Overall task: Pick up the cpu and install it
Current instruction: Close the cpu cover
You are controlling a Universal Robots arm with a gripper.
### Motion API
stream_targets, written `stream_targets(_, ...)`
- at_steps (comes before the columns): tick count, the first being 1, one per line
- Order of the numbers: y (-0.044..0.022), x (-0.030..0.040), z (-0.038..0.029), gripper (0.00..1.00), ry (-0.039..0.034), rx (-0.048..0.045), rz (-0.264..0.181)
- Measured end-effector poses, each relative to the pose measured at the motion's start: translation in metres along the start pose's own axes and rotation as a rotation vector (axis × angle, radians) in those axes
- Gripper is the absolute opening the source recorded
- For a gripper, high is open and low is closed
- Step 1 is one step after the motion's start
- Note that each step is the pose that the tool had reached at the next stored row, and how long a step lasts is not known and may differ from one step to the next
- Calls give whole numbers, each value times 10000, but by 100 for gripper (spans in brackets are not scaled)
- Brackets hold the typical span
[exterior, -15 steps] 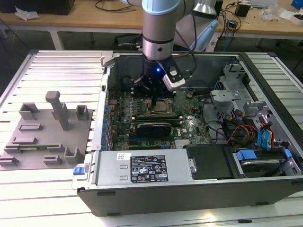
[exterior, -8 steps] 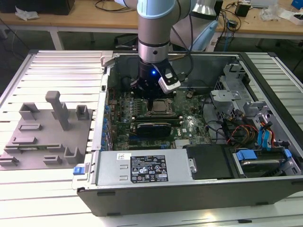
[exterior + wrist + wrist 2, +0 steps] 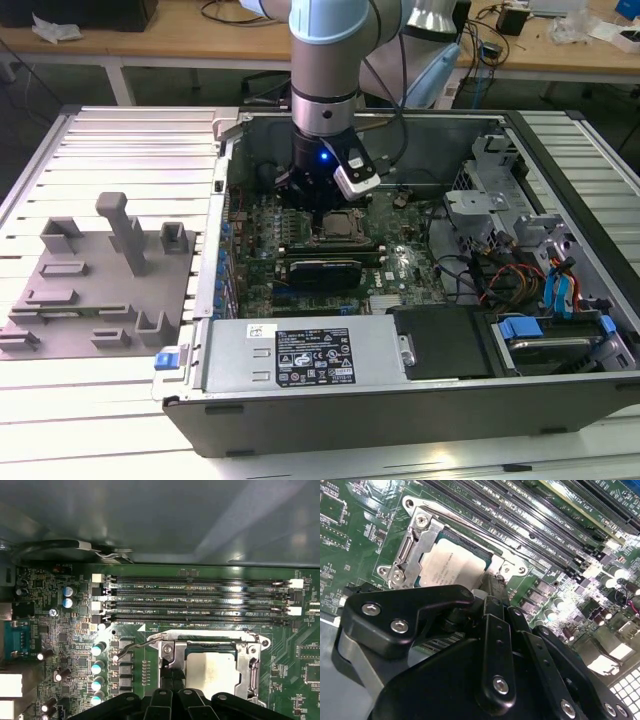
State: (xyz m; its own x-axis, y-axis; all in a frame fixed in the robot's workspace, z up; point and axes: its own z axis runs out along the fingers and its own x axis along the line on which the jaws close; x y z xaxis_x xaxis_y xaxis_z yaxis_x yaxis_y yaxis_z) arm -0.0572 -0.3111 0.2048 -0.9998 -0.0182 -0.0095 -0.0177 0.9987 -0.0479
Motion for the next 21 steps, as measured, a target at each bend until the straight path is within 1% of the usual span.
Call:
stream_targets(3,0,1,15,11,3,5,0)
stream_targets(11,1,0,22,11,-1,0,0)
stream_targets(21,-1,-1,-29,11,-2,-2,0)
